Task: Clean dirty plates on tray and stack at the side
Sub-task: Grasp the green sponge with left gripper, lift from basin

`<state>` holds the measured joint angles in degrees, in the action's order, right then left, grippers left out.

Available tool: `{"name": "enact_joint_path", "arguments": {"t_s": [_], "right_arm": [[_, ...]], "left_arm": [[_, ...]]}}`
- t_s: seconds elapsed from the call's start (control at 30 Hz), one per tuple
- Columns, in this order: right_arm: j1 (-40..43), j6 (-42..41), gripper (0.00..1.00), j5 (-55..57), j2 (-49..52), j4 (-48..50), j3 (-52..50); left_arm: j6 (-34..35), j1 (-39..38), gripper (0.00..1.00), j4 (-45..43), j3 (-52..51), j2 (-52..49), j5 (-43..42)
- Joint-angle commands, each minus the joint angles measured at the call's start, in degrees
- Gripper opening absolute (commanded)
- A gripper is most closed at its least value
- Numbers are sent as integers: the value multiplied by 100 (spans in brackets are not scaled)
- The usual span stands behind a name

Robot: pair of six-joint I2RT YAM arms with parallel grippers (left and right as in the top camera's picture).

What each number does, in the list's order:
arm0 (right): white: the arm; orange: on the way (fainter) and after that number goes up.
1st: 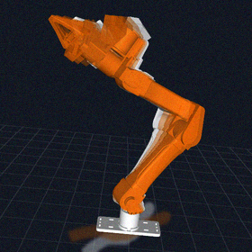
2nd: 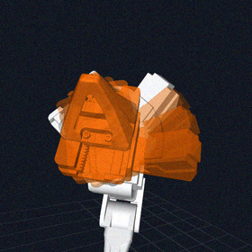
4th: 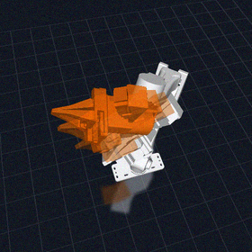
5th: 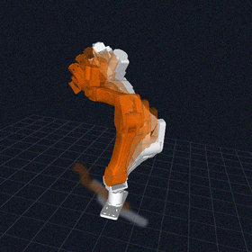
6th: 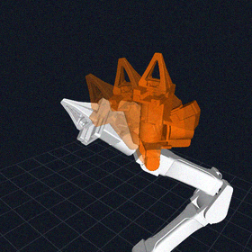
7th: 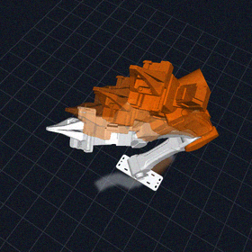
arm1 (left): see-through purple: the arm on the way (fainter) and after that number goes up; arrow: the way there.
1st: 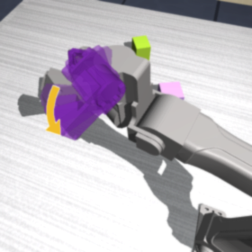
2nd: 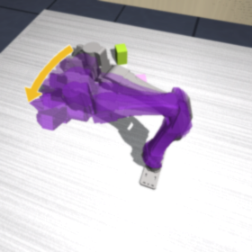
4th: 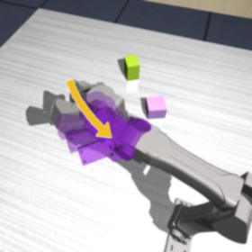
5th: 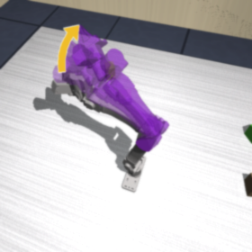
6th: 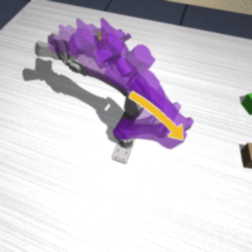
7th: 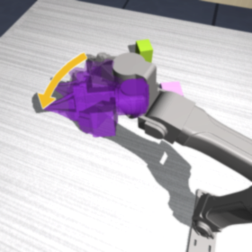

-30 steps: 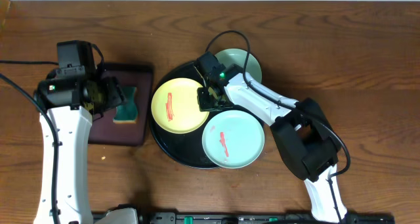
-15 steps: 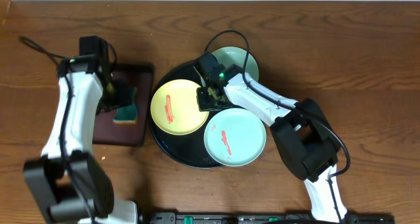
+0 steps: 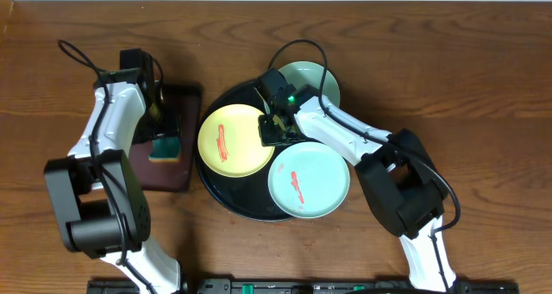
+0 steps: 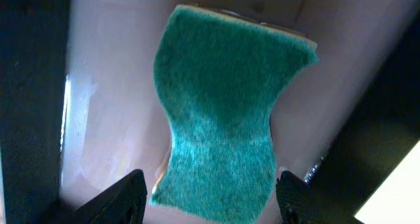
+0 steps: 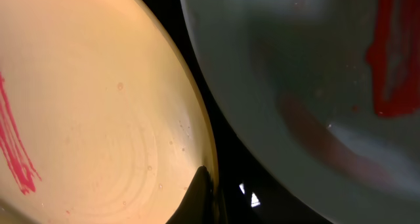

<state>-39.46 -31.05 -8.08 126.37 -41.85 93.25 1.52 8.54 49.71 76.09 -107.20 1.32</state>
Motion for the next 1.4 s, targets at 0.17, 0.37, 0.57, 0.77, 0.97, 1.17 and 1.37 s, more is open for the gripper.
{"name": "enact_joint_path", "arguments": {"t_s": [0.17,0.37,0.57,0.77,0.97,1.17,1.37], "right_arm": [[-39,205,1,188,142,-13,-17],[-39,247,1,188,142,-17,-20],[-39,247,1,188,142,-15,-20],[-39,262,1,188,142,-33,-20],[-39,262,1,184,142,-33,-20],[-39,262,1,181,142,-33,-20],[-33,262,1,179,142,-76,-20]], "left_arm": [[-186,20,57,-219,-24,-603,-92],[-170,20,41,-271,-24,-752,-90],[-173,20,8,-273,-22,-748,-85],[-142,20,7,-153,87,-525,-85],[-83,17,7,214,387,31,-90],[-20,13,7,498,387,750,-553],[739,13,7,813,385,975,-522]]}}
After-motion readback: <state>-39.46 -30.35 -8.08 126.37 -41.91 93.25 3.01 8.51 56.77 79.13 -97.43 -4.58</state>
